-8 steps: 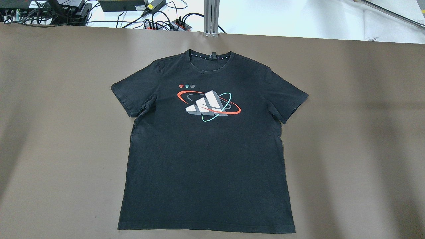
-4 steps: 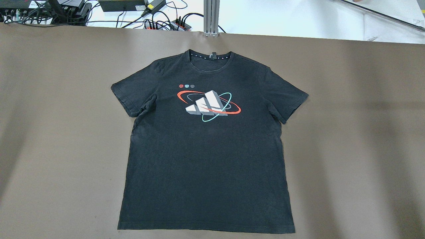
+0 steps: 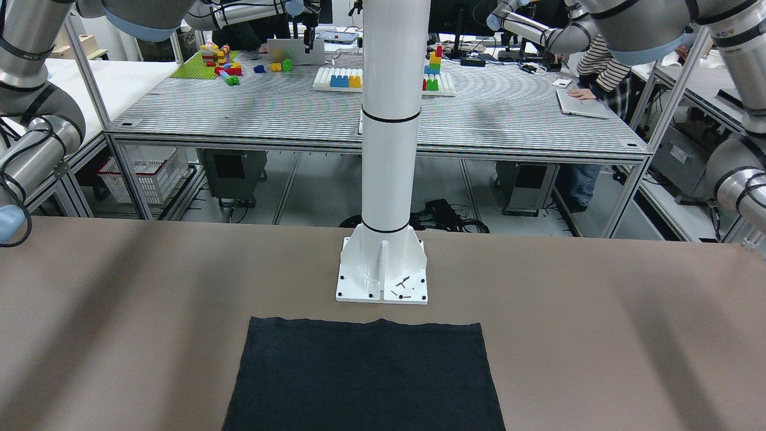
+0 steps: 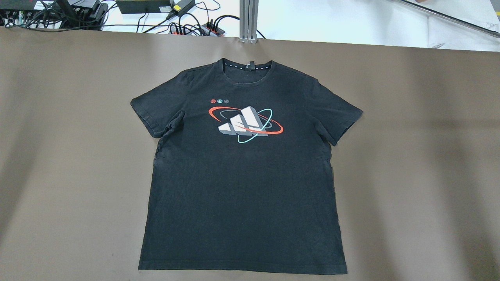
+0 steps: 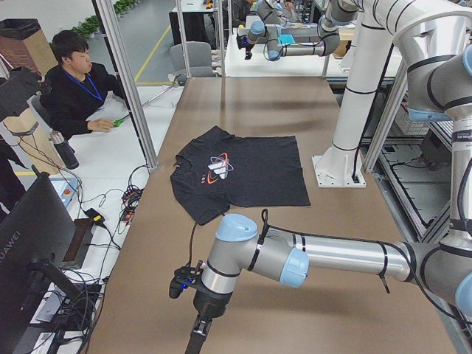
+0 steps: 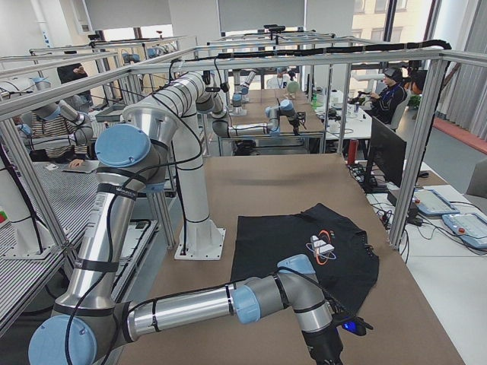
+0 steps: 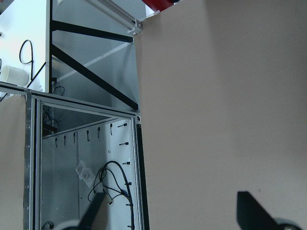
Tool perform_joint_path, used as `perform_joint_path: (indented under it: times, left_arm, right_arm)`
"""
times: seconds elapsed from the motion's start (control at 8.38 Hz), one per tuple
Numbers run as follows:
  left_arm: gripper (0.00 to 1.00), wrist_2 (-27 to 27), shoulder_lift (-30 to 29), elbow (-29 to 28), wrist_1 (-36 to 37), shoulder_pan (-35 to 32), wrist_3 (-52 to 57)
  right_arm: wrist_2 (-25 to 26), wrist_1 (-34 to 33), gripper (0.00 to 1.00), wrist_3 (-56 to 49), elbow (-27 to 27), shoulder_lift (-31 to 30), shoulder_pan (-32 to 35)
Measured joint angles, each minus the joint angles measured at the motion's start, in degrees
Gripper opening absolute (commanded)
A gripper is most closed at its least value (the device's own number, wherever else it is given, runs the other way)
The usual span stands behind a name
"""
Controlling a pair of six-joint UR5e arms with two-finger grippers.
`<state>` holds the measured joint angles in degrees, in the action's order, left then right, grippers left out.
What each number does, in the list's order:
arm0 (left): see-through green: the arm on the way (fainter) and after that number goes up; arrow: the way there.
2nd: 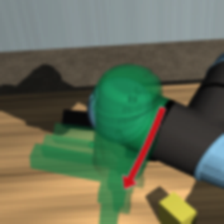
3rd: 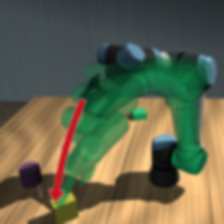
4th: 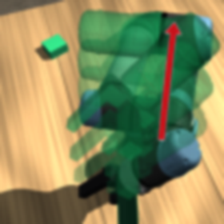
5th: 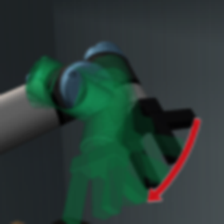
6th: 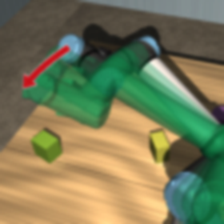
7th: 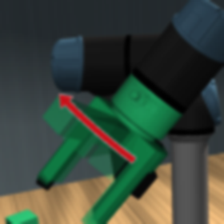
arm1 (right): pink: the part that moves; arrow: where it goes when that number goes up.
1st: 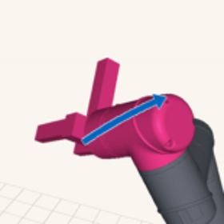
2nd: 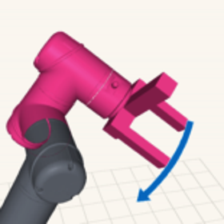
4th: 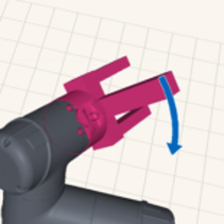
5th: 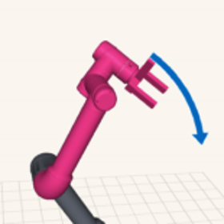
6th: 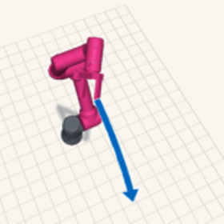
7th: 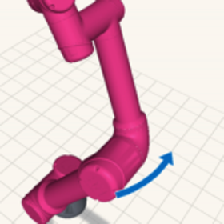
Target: Fold clothes
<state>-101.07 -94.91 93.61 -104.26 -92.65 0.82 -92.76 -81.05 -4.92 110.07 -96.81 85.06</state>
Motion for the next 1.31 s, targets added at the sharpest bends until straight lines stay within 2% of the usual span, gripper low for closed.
perform_joint_path:
  times: [0.36,0.6,1.07,1.31]
  left_arm:
    - [0.95,-0.34,-1.67,0.3,-0.03,0.2,-0.02]
    - [0.95,-0.38,-3.18,0.13,0.18,0.79,-0.13]
    - [0.94,-0.52,-3.99,-0.04,-0.32,1.59,-0.03]
    - [0.95,-0.8,-5.67,-0.76,-1.04,3.94,0.13]
  right_arm:
    - [-0.41,6.21,0.94,0.36,0.21,0.09,-0.08]
    - [-2.82,6.86,0.94,0.39,-0.36,0.12,-0.11]
    - [-4.08,7.54,0.94,0.64,-1.02,0.38,-0.34]
    - [-4.27,7.22,0.94,2.21,-3.69,3.56,-0.84]
